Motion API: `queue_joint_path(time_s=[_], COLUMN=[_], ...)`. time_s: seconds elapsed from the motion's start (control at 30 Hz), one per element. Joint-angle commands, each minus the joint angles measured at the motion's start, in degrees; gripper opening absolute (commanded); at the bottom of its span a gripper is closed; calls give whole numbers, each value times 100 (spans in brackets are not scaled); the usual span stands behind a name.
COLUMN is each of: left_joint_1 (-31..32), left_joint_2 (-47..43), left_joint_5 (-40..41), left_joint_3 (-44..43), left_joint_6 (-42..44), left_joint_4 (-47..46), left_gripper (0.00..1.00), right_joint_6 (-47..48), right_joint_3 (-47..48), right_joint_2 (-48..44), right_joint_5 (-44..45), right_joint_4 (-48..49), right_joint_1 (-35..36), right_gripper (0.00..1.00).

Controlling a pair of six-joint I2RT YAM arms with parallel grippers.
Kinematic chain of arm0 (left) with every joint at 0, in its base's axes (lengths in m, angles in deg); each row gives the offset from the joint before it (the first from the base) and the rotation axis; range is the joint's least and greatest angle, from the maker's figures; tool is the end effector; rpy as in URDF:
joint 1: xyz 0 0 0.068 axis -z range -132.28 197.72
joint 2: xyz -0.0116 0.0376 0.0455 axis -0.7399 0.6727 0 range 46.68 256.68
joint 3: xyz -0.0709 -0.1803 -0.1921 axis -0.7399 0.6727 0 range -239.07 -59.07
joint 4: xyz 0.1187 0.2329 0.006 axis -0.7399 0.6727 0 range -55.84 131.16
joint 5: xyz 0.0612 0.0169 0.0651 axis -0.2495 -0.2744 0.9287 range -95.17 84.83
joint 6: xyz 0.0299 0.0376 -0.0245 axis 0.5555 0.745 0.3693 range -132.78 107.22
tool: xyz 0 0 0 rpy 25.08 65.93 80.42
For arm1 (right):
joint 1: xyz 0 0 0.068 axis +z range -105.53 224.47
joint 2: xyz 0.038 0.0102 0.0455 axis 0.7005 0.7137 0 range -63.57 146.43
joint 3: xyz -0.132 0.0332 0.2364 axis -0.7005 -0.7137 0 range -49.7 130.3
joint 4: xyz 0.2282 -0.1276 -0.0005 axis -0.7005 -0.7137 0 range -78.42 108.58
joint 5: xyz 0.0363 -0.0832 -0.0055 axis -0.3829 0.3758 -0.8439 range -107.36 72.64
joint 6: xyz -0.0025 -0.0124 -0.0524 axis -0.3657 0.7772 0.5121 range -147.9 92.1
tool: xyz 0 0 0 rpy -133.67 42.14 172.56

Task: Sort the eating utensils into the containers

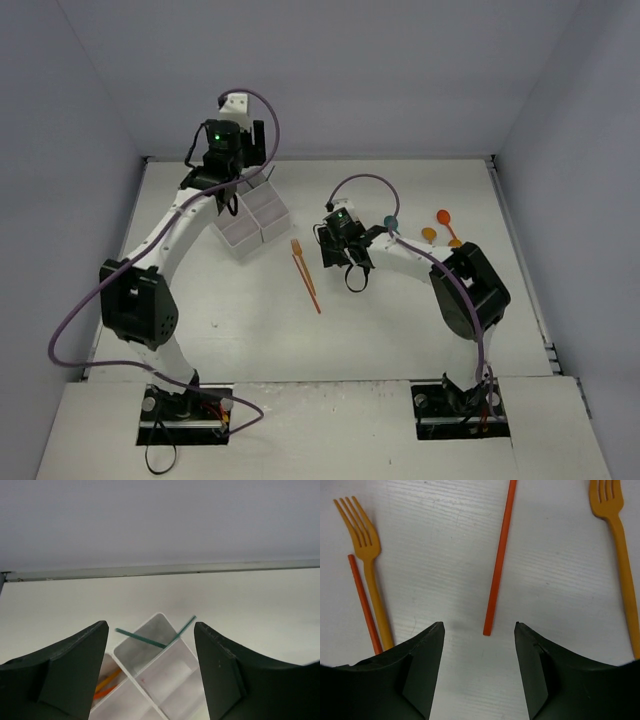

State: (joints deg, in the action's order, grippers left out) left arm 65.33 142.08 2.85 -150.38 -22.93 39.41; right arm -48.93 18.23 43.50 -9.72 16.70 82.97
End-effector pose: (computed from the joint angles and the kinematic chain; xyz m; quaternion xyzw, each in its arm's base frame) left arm 0.3840 -0.1167 0.4010 0.0043 0.7618 -0.1031 0.6396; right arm 0.3221 0.2502 0.1860 -0.1105 0.9017 0.1527 0.3892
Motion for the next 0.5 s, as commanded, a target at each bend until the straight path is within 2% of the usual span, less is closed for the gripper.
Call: queue_joint_path(time_s=[0.0, 0.1, 0.2, 0.27, 0.4, 0.47], left_joint_1=[0, 20, 43, 53, 70, 81], left_joint_2=[-970, -1520, -1923, -2132, -2379, -2403], left_joint_5=[-565, -817, -1189, -1398, -1799, -1951], left_joint_3=[41, 469, 864, 1023, 1297, 1382], left_joint_6=[-900, -1265, -1546, -1696, -2118, -2287], left_joint_4=[984, 1176, 1342, 1538, 1629, 1599], left_gripper=[67, 67, 67, 67, 67, 68], right_joint_6=[-267, -350, -368, -378, -359, -310], right_joint_3=[384, 505, 623, 670, 682, 647], right_joint_2=[322, 511, 682, 773, 780, 620], right_joint_5=[305, 335, 381, 403, 431, 431], right_joint_4=[-18, -58, -79, -97, -113, -116], right_joint_1=[-92, -129, -136, -150, -159, -159], right_gripper=[52, 49, 41, 32, 4, 0])
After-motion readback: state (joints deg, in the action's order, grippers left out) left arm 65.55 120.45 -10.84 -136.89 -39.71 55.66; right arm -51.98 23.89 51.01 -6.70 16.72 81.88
